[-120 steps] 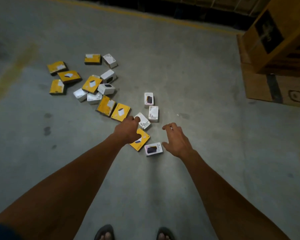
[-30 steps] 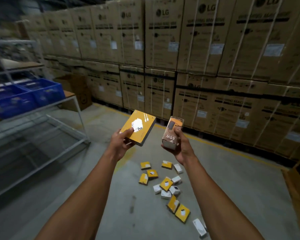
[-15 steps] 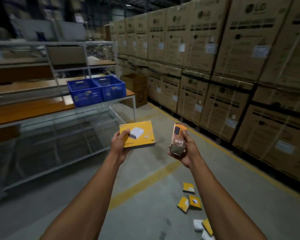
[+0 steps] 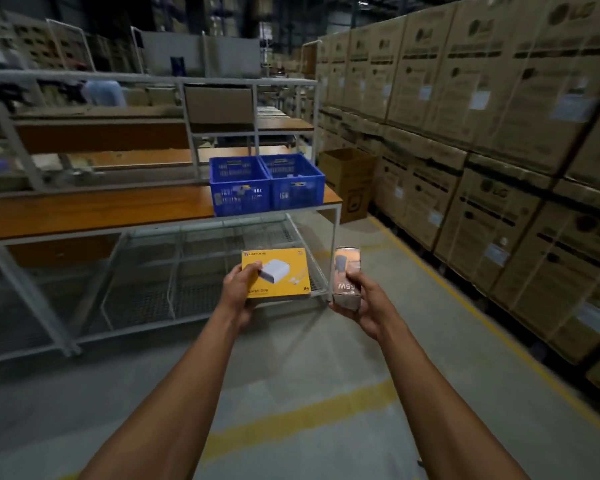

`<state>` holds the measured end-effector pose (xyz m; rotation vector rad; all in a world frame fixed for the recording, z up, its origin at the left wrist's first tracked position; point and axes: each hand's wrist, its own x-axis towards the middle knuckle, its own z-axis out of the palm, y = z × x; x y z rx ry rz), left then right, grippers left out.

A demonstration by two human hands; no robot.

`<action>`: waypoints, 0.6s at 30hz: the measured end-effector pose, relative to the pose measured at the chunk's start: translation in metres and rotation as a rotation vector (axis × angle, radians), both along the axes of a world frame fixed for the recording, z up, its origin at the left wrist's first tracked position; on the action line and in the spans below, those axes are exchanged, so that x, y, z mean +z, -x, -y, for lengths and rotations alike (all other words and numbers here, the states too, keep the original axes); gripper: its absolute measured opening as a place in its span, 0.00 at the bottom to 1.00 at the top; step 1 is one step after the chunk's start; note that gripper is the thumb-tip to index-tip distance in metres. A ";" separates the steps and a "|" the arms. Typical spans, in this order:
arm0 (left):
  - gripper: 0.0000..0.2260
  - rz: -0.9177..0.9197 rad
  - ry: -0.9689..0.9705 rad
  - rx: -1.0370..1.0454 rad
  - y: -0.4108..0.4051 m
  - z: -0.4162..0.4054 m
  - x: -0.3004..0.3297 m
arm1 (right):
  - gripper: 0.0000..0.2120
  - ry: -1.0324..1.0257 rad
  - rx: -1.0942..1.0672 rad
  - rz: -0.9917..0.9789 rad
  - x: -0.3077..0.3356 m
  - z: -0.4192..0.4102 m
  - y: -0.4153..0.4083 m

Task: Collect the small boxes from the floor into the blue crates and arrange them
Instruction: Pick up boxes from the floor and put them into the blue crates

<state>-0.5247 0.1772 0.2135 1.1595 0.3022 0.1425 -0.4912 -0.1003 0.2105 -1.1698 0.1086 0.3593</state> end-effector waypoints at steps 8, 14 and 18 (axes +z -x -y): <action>0.19 -0.050 0.007 0.072 -0.156 -0.062 -0.033 | 0.26 0.115 0.023 0.077 -0.017 -0.061 -0.160; 0.15 -0.200 0.032 0.167 -0.306 -0.123 -0.033 | 0.25 0.279 -0.017 0.002 -0.006 -0.133 -0.309; 0.23 -0.280 0.032 0.203 -0.405 -0.184 -0.031 | 0.21 0.319 -0.025 0.029 0.015 -0.185 -0.402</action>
